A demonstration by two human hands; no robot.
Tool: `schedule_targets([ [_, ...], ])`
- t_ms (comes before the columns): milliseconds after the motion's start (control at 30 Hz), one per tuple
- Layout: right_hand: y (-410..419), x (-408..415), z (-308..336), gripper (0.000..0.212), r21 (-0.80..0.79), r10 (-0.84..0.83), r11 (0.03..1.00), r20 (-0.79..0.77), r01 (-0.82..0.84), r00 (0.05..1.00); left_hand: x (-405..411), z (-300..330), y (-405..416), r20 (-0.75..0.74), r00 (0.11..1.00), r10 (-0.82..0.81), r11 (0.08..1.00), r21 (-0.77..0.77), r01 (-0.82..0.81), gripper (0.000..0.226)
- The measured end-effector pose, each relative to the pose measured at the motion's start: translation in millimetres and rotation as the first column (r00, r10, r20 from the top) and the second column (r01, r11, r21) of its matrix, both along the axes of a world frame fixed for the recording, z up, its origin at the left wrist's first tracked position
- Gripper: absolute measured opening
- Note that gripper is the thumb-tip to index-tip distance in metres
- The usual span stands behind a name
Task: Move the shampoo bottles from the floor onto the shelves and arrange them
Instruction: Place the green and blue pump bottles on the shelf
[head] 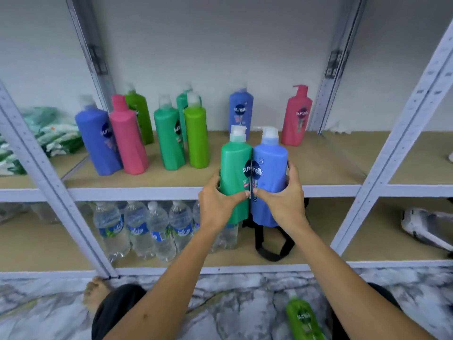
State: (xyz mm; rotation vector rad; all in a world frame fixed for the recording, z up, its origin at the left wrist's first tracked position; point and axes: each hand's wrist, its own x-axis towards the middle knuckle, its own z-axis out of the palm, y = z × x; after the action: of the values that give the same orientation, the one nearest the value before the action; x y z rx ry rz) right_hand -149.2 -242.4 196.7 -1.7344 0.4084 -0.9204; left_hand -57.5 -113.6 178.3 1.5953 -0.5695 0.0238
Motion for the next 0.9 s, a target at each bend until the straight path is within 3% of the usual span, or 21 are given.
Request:
schedule_targets([
  [167, -25, 32, 28, 0.095, -0.053, 0.016, 0.999, 0.094, -0.011, 0.995, 33, 30, -28, 0.076, 0.997, -0.017, 0.998, -0.064, 0.022, 0.083],
  [333, -44, 63, 11, 0.098, -0.077, -0.037, 0.996, 0.094, 0.045, 0.995, 57, 18, -48, 0.056, 0.998, 0.041, 0.998, -0.058, -0.038, 0.091],
  [667, -73, 128, -10, 0.1, -0.146, -0.093, 0.984, 0.054, 0.1, 0.994, 106, 20, -96, -0.025, 0.97, 0.24, 0.957, 0.175, -0.232, 0.085],
  [900, -95, 166, -21, 0.1, -0.162, -0.081, 0.982, 0.086, 0.094, 0.993, 132, 7, -117, 0.024, 0.962, 0.272, 0.917, 0.295, -0.267, 0.077],
])
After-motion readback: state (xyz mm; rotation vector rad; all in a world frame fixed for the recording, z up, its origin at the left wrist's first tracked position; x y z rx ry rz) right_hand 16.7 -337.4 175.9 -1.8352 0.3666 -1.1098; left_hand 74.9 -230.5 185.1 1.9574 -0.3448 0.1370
